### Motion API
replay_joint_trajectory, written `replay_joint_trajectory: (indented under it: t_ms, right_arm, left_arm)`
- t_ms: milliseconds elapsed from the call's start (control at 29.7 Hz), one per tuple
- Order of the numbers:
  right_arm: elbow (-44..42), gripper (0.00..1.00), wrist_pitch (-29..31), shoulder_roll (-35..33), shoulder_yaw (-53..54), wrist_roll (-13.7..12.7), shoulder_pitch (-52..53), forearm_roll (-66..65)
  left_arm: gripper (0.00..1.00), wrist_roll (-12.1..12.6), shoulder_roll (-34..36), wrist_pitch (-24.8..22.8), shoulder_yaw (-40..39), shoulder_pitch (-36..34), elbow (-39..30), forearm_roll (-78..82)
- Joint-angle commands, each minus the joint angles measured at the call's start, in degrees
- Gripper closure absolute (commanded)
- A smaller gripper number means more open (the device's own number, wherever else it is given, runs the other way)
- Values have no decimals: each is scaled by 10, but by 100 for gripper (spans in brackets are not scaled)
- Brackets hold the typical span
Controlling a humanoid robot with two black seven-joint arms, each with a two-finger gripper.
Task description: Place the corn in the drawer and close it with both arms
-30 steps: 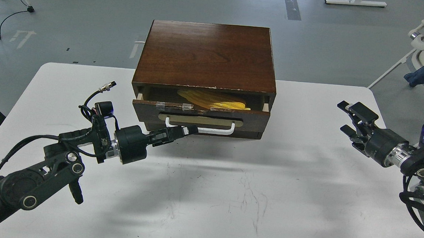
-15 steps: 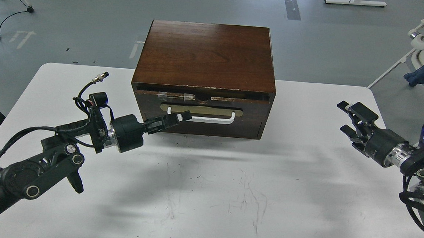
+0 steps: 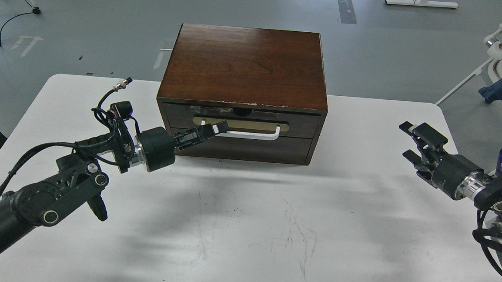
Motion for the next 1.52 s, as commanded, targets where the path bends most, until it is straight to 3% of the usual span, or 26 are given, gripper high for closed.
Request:
replay_joint_trajectory:
  t_ms: [0, 67, 202, 269, 303, 337, 370, 606, 943, 1482]
  right_arm:
    - [0, 1, 0, 0, 1, 0, -2, 0]
    - [0, 1, 0, 0, 1, 0, -2, 0]
    - [0, 1, 0, 0, 2, 0, -3, 0]
    - [1, 1, 0, 0, 2, 0, -3, 0]
    - [1, 1, 0, 0, 7, 0, -4, 0]
    - [1, 1, 0, 0, 7, 0, -4, 0]
    - [1, 1, 0, 0, 13, 0, -4, 0]
    - [3, 1, 0, 0, 50, 0, -8, 99]
    - [-3, 1, 0, 34, 76, 0, -8, 170]
    - [4, 1, 1, 70, 77, 0, -15, 241]
  left_arm:
    - [100, 0, 34, -46, 1, 12, -49, -15]
    - [100, 0, 60, -68, 1, 26, -85, -43]
    - [100, 0, 93, -68, -1, 35, -124, -104]
    - [75, 0, 110, -68, -3, 41, -138, -152]
    - [43, 0, 117, -68, -6, 47, -142, -192]
    - [42, 0, 117, -68, -6, 47, -142, -192]
    - [2, 0, 121, -68, -9, 49, -142, -242]
    - [0, 0, 170, -68, -11, 76, -125, -482]
    - [0, 0, 188, -68, -12, 137, -67, -666]
    - [0, 0, 187, -68, -13, 193, -44, -706]
